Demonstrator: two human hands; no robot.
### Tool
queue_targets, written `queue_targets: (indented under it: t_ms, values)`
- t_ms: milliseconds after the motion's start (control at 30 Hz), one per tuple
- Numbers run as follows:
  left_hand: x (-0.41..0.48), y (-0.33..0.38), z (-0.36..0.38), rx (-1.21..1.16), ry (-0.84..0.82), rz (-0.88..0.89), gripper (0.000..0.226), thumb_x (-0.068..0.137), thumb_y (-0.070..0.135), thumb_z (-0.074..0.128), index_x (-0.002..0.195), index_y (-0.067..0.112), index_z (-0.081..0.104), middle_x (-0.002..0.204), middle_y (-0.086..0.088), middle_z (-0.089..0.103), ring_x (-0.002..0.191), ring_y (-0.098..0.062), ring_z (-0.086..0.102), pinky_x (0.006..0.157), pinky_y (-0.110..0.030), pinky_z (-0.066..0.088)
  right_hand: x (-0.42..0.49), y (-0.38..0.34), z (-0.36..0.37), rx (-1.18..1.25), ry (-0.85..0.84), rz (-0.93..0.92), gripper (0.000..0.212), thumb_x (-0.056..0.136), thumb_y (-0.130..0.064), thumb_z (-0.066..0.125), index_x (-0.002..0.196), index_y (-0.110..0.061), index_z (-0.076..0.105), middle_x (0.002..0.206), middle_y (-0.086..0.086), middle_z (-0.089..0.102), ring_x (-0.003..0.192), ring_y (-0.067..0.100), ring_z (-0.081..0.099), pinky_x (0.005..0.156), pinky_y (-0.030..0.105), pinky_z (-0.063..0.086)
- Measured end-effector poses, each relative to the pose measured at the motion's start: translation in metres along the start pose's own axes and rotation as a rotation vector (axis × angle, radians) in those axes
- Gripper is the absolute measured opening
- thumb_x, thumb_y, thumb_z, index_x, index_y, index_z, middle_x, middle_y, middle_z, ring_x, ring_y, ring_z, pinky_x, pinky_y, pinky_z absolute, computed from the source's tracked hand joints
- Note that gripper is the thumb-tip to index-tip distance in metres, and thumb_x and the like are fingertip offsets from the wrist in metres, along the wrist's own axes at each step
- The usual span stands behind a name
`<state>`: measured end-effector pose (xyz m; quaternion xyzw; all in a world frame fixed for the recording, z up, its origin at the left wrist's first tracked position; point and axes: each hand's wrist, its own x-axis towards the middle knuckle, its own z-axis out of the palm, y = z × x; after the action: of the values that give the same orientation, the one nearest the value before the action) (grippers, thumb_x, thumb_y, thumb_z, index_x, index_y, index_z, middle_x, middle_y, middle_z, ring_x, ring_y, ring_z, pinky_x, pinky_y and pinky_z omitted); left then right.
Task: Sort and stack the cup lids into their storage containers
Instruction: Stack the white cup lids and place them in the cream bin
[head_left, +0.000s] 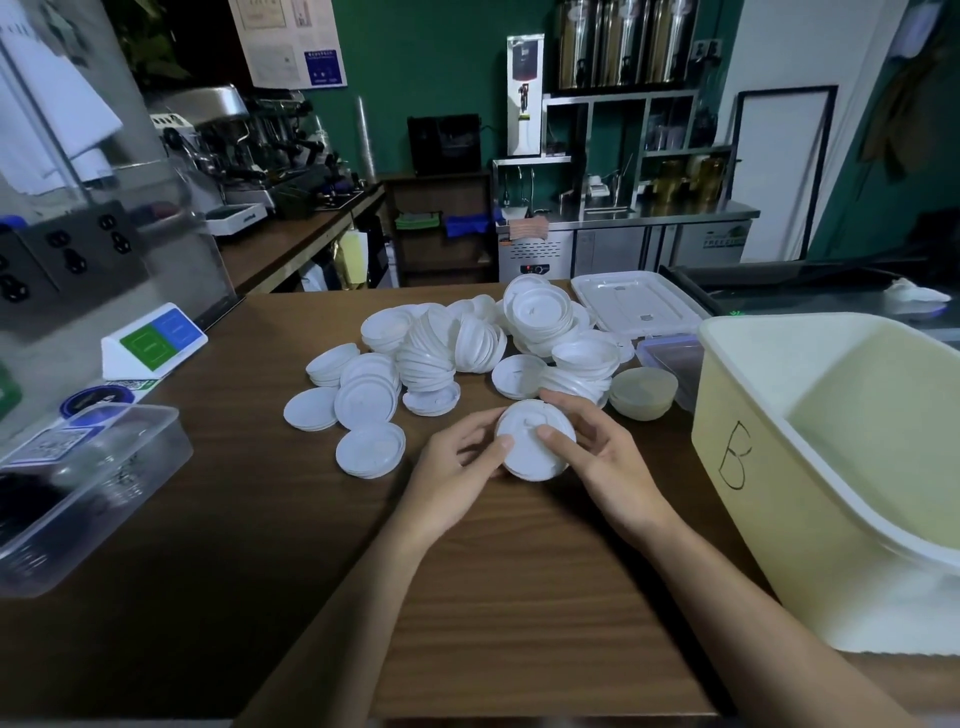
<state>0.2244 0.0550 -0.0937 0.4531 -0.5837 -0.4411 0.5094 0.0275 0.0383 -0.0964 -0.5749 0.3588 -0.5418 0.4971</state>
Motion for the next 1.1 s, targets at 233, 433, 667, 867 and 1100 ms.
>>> queue_targets:
  t_ms: [233, 433, 667, 867, 1100]
  values:
    - [-0.029, -0.001, -0.01, 0.112, 0.145, 0.074, 0.038, 0.096, 0.015, 0.075, 0.131, 0.026, 0.069, 0.115, 0.008, 0.075, 0.108, -0.005, 0.071, 0.093, -0.024, 0.057, -0.012, -0.003, 0.011, -0.124, -0.125, 0.026, 0.056, 0.085, -0.003, 0.086, 0.135, -0.018, 0.066, 0.127, 0.0, 0.075, 0.123, 0.016, 0.069, 0.104, 0.031, 0.056]
    - [-0.041, -0.007, -0.044, 0.761, 0.269, 0.355, 0.03, 0.095, 0.029, 0.075, 0.124, 0.02, 0.073, 0.12, 0.011, 0.067, 0.112, -0.004, 0.062, 0.097, -0.022, 0.051, -0.012, -0.011, 0.012, -0.203, -0.124, 0.029, 0.052, 0.083, -0.001, 0.087, 0.128, -0.02, 0.07, 0.12, -0.006, 0.078, 0.118, 0.013, 0.071, 0.101, 0.025, 0.055]
    - [-0.043, -0.02, -0.099, 1.061, 0.369, 0.246, 0.023, 0.091, 0.006, 0.074, 0.11, 0.016, 0.08, 0.106, 0.001, 0.076, 0.097, -0.024, 0.069, 0.082, -0.038, 0.055, 0.009, -0.006, 0.037, -0.242, -0.1, 0.053, 0.055, 0.082, -0.008, 0.089, 0.129, -0.026, 0.067, 0.12, -0.009, 0.076, 0.113, 0.0, 0.069, 0.099, 0.021, 0.054]
    - [-0.035, -0.026, -0.103, 0.918, 0.364, 0.206, 0.019, 0.088, -0.001, 0.074, 0.094, 0.016, 0.081, 0.088, 0.004, 0.075, 0.083, -0.019, 0.069, 0.074, -0.043, 0.057, 0.023, 0.005, 0.045, -0.2, -0.042, 0.023, 0.048, 0.082, -0.005, 0.088, 0.122, -0.023, 0.067, 0.109, -0.013, 0.076, 0.101, -0.008, 0.069, 0.085, 0.009, 0.05]
    - [-0.028, -0.021, -0.084, 0.836, 0.366, 0.154, 0.018, 0.082, 0.001, 0.081, 0.091, 0.016, 0.082, 0.085, 0.006, 0.077, 0.081, -0.011, 0.07, 0.079, -0.034, 0.057, 0.024, 0.012, 0.04, -0.172, -0.02, 0.012, 0.047, 0.083, -0.01, 0.089, 0.12, -0.031, 0.07, 0.117, -0.011, 0.076, 0.111, -0.001, 0.068, 0.091, 0.013, 0.052]
